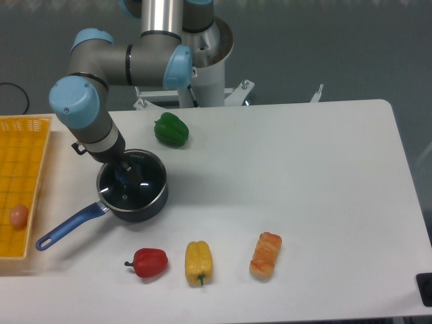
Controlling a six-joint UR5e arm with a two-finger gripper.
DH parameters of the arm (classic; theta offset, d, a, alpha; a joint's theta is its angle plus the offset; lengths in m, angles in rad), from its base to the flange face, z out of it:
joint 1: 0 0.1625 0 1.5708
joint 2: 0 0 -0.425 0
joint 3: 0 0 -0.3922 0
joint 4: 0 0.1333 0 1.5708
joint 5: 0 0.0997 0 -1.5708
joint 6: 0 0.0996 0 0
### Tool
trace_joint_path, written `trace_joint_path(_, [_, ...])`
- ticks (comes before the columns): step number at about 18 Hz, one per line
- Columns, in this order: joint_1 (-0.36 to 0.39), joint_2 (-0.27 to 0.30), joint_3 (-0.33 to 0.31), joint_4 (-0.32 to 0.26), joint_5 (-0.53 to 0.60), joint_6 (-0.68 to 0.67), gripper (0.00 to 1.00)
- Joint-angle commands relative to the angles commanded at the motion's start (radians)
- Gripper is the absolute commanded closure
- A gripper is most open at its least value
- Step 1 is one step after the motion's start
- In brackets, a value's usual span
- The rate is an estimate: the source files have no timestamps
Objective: Open the lid
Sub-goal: 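Close the gripper on the blue lid knob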
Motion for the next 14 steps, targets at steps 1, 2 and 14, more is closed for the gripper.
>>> trace_joint_path(1, [0.002, -0.002, 0.0, 0.0, 0.0, 0.0, 0.0])
trace_joint_path(2, [0.0, -0.002, -0.002, 0.0, 0.0, 0.0, 0.0])
trace_joint_path(14, [0.0, -0.025, -0.005, 0.034, 0.002, 0.0, 0.0])
